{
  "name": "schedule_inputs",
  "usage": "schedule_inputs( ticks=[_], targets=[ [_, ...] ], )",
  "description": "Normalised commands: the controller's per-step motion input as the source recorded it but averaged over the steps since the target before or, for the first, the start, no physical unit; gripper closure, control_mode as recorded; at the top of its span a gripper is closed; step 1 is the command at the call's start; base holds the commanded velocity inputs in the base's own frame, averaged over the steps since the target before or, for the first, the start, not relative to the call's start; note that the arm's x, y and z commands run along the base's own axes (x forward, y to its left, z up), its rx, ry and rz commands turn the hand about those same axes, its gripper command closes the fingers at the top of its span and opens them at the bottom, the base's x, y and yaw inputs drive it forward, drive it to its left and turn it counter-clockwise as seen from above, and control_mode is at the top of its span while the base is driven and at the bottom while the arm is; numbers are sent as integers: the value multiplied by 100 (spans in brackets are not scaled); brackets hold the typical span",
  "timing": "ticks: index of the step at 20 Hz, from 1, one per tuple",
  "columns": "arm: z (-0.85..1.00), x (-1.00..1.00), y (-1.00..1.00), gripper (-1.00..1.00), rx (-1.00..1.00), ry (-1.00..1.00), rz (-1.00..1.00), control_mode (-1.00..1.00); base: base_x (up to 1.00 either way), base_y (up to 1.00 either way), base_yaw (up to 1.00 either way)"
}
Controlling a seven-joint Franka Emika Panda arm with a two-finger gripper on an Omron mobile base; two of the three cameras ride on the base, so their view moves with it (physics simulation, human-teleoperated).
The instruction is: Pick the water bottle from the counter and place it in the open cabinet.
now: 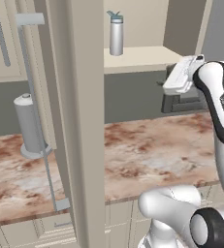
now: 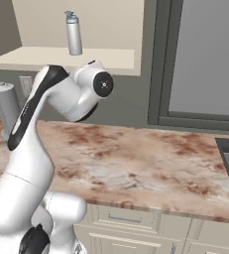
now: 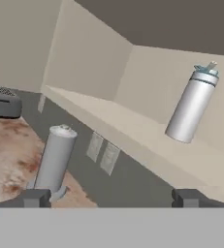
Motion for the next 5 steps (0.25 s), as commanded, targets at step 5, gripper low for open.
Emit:
schedule_inputs(
  ticks=[5],
  targets=[
    [-100,-100,6,-100,-13,-2,0,-100,0,0,0]
  ],
)
